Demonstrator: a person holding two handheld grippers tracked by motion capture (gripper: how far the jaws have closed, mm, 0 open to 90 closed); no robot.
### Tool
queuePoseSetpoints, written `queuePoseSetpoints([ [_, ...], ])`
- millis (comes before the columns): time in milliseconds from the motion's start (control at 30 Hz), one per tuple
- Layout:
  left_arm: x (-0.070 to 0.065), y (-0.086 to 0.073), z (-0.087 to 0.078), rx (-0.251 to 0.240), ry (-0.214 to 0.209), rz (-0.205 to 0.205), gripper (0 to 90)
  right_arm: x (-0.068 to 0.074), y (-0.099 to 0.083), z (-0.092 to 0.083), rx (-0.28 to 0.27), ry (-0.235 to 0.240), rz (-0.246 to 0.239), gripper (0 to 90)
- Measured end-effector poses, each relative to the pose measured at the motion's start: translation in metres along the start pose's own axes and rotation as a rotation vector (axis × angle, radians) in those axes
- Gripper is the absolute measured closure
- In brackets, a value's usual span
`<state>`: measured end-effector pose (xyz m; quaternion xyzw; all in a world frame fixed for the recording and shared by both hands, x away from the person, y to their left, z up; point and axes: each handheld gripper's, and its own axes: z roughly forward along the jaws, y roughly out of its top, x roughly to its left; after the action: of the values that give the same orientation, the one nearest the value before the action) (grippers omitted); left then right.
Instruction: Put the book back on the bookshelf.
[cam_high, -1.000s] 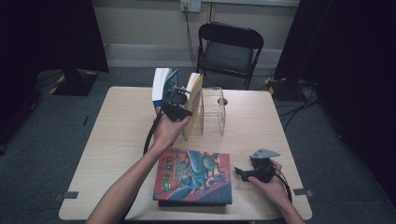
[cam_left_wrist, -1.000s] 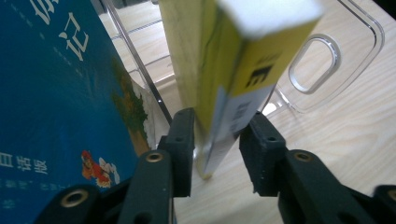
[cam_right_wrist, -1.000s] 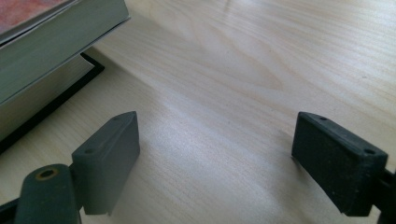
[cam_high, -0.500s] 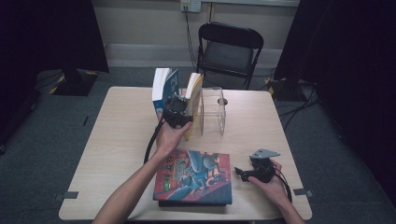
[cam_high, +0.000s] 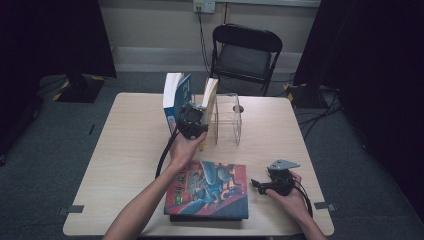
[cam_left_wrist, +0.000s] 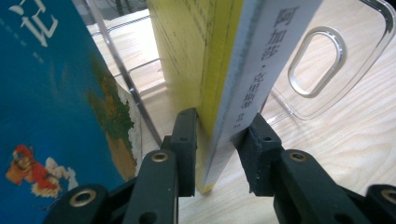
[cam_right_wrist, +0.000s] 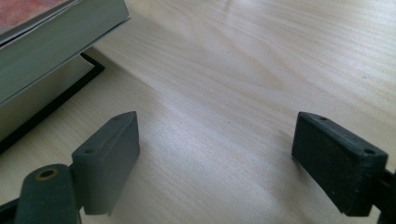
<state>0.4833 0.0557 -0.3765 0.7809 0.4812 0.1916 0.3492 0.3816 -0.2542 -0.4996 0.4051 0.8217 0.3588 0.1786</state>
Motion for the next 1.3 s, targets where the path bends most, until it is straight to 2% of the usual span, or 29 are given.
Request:
queuePoseSetpoints([
  [500,-0.012,0.012,0.002,0.005,-0.042,0.009,67.1,0.0,0.0,0.0,0.0,0.0,-0.001,14.8],
  [567,-0.013,0.013,0.003,0.013,-0.038,0.029,67.0,0.0,0.0,0.0,0.0,0.0,0.0,14.8],
  [667,-0.015,0.013,0.004,0.01,-0.053,0.018,66.6,0.0,0.0,0.0,0.0,0.0,-0.001,14.8],
  [733,-0.016,0.014,0.005,0.012,-0.059,0.025,65.8,0.0,0.0,0.0,0.0,0.0,0.0,14.8],
  [833,-0.02,0.016,0.006,0.016,-0.053,0.022,65.3,0.0,0.0,0.0,0.001,-0.001,-0.002,14.8],
  [1133,-0.021,0.015,0.008,-0.001,-0.085,0.025,63.5,0.0,0.0,0.0,0.0,-0.001,-0.002,14.8],
  [1300,-0.019,0.016,0.009,0.003,-0.108,0.011,62.9,0.0,0.0,0.0,0.0,0.0,-0.003,14.8],
])
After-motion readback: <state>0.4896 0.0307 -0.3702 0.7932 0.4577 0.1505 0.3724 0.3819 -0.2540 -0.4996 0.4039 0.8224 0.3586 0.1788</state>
